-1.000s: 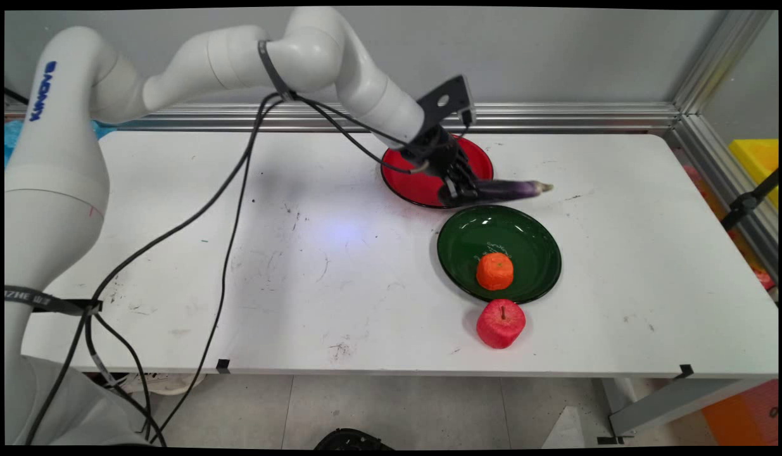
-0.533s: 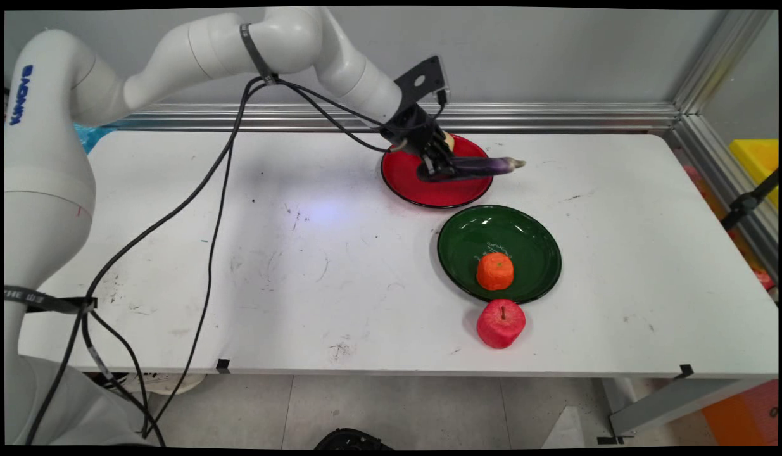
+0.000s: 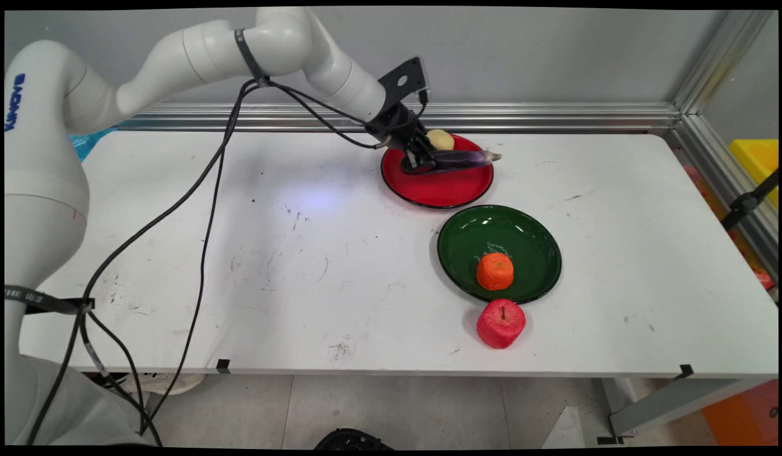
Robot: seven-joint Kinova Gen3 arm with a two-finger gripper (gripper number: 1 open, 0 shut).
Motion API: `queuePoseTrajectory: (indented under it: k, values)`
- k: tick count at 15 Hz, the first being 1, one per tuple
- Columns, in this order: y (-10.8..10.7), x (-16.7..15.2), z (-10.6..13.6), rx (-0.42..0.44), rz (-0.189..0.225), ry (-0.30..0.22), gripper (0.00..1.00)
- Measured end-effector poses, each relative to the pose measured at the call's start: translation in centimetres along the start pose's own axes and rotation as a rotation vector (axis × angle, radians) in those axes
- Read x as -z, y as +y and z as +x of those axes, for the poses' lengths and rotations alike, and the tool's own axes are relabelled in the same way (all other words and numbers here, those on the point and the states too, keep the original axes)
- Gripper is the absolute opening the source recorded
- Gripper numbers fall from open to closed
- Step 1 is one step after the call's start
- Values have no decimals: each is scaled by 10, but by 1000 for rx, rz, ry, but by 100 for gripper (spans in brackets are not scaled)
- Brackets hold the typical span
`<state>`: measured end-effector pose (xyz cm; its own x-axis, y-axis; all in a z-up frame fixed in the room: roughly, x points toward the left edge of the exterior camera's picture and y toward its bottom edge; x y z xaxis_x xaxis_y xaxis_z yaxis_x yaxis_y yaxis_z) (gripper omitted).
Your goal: Place the picked object on the red plate
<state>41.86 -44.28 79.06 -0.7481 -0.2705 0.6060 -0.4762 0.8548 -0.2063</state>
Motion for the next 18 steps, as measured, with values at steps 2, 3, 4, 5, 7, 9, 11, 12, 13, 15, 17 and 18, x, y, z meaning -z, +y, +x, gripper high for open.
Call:
queuePoseTrajectory:
  k: [2, 3, 4, 5, 7, 9, 11, 12, 13, 15, 17, 18]
  values:
    - [-4, -4, -7, 3, 6, -6, 0]
    - [-5, -6, -10, 6, 7, -7, 0]
    - [-7, -8, -13, 9, 10, -7, 0]
    - [-8, -9, -15, 11, 12, -7, 0]
    - [-10, -13, -18, 18, 15, -4, 0]
    - [-10, -16, -20, 22, 17, -2, 0]
    - [-11, -19, -22, 27, 17, 0, 0]
    - [-11, -21, -23, 29, 17, 1, 0]
    - [-11, -22, -24, 31, 17, 1, 0]
    - [-10, -24, -26, 34, 16, 1, 0]
    - [-10, -26, -27, 37, 16, 1, 0]
    - [-10, -26, -28, 39, 15, 2, 0]
